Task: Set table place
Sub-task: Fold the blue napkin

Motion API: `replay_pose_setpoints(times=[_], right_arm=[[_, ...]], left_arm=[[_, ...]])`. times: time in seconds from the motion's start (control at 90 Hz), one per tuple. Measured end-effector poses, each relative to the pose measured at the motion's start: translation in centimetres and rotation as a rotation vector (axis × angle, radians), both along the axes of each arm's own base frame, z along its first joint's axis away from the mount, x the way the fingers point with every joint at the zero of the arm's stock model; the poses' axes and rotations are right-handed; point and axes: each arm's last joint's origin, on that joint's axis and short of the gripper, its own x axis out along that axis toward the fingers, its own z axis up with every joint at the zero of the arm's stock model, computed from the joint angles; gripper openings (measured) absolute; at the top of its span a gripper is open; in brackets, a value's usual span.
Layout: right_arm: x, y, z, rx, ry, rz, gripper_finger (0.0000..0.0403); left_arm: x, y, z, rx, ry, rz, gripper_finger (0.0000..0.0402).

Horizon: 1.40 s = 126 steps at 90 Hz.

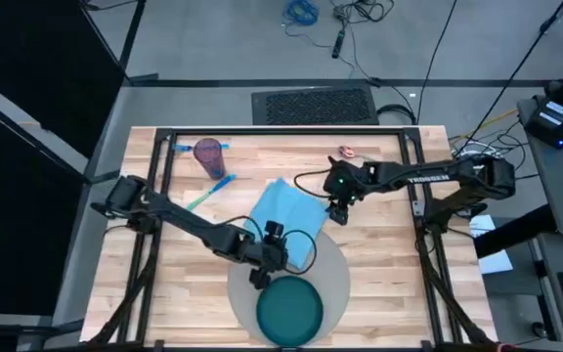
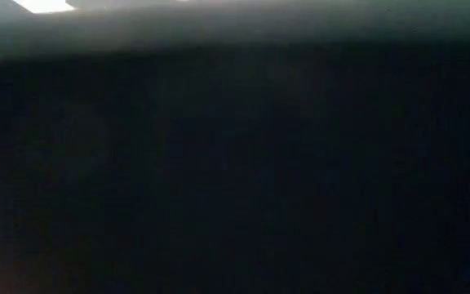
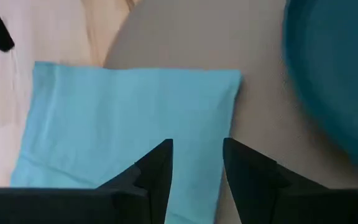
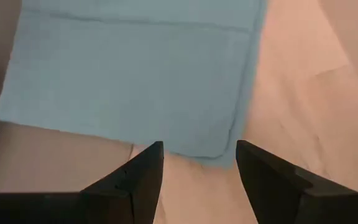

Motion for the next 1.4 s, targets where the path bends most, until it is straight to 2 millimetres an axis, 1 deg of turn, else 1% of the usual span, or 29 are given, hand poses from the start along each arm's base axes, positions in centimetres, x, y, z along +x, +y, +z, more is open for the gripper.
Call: replay_pose_setpoints(times=[0.189, 0.267, 0.533, 0.656, 0.744, 0.833, 0.889, 1.211, 1.311, 1.4], right_arm=[[0.1, 0.1, 0.0, 0.000, -0.006, 0.002, 0.0187], [0.0, -0.1, 0.0, -0.002, -0.002, 0.000, 0.0187], [-0.2, -1.1, 0.0, -0.004, 0.000, -0.036, 0.0187], [-0.3, -1.1, 0.0, 0.004, -0.001, -0.035, 0.0187], [-0.3, -1.0, 0.0, 0.034, -0.009, -0.016, 0.0187], [-0.3, -1.0, 0.0, 0.043, -0.011, -0.011, 0.0187], [-0.3, -1.0, 0.0, 0.045, -0.008, -0.010, 0.0187], [-0.2, -1.0, 0.1, 0.047, -0.020, -0.019, 0.0187], [-0.1, -1.0, 0.1, 0.046, -0.024, -0.017, 0.0187], [-0.1, -0.9, 0.1, 0.046, -0.028, -0.018, 0.0187]], left_arm=[[0.1, 0.2, -0.7, -0.007, 0.028, -0.009, 0.0127], [0.2, 0.1, -0.8, -0.030, 0.036, -0.025, 0.0127], [-0.2, 0.1, -1.1, -0.010, 0.083, -0.040, 0.0127], [-0.2, 0.1, -1.1, -0.014, 0.081, -0.034, 0.0127], [-0.1, 0.0, -1.9, -0.015, 0.099, -0.022, 0.0127], [0.1, -0.1, -3.1, -0.021, 0.135, -0.025, 0.0127], [0.1, -0.2, -3.4, -0.023, 0.141, -0.030, 0.0127], [0.0, -0.3, -3.5, -0.003, 0.132, 0.007, 0.0126], [0.0, -0.3, -3.5, 0.006, 0.135, 0.012, 0.0113], [0.0, -0.3, -3.5, 0.007, 0.137, 0.012, 0.0085]])
